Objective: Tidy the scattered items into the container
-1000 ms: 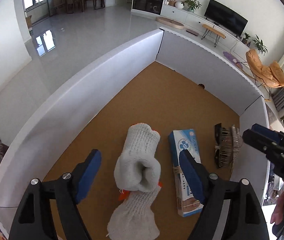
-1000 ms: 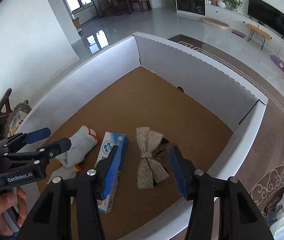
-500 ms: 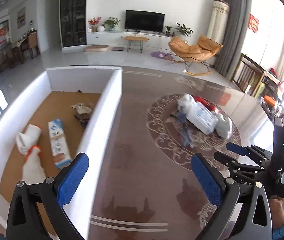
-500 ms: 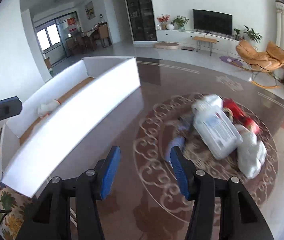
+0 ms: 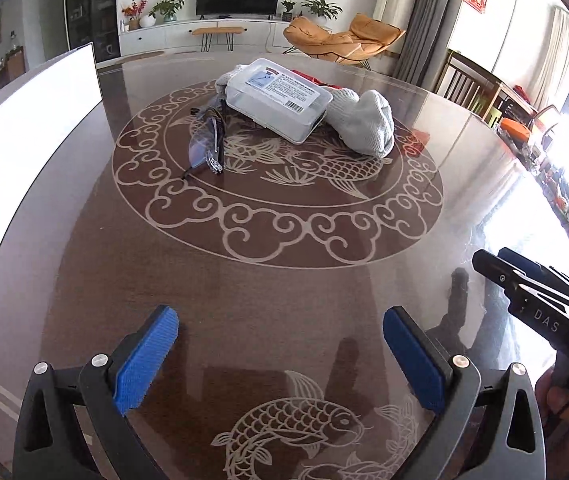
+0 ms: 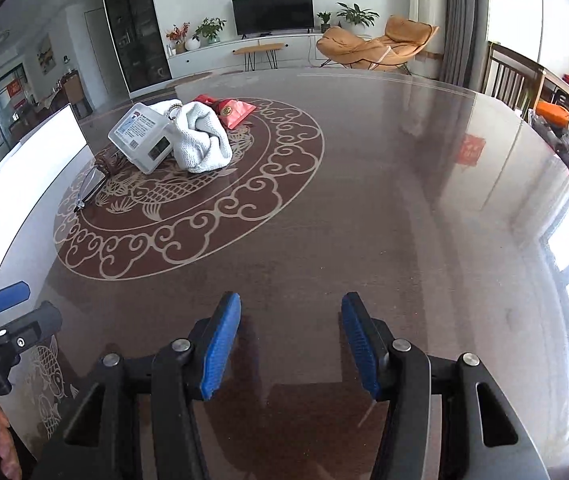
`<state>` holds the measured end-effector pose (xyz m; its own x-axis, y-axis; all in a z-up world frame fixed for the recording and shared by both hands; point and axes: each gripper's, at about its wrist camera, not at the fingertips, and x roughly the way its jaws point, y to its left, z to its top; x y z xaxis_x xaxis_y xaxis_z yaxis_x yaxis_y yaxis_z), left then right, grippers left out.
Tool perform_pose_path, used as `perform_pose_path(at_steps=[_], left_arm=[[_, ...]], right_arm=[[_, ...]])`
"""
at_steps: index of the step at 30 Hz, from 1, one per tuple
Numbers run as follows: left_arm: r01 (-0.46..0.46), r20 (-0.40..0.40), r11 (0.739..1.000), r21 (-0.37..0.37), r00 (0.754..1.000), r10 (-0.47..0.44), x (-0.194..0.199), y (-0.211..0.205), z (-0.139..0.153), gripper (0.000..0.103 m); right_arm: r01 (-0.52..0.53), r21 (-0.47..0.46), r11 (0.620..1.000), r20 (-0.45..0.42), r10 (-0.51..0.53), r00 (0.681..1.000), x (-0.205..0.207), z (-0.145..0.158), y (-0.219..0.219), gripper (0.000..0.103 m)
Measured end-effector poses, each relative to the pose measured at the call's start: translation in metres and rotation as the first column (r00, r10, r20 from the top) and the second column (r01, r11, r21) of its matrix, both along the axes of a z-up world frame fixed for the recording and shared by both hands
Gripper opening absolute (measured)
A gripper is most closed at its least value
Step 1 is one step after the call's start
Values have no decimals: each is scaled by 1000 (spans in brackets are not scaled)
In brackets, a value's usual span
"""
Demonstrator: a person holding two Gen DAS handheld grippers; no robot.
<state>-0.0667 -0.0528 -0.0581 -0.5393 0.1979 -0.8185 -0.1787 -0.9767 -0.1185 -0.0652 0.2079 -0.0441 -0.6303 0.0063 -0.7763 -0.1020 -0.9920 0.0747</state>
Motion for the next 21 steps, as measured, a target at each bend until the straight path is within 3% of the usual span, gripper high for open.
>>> perform_pose_path(at_steps=[4,7,21], left_arm=[[-24,11,1000,11,1000,23,-9,-8,-4,103],[-28,0,1000,1,1000,28,-15,-9,-4,103],[-7,-1,993,-115,1000,7,-30,5,-9,103]], right_arm=[[0,21,1000,0,0,1000,-4,-2,-5,54],[-14,28,1000,7,13,1000,-7,-3,-10,60],[-33,65,997,24,31,999,-10,-7,-19,68]])
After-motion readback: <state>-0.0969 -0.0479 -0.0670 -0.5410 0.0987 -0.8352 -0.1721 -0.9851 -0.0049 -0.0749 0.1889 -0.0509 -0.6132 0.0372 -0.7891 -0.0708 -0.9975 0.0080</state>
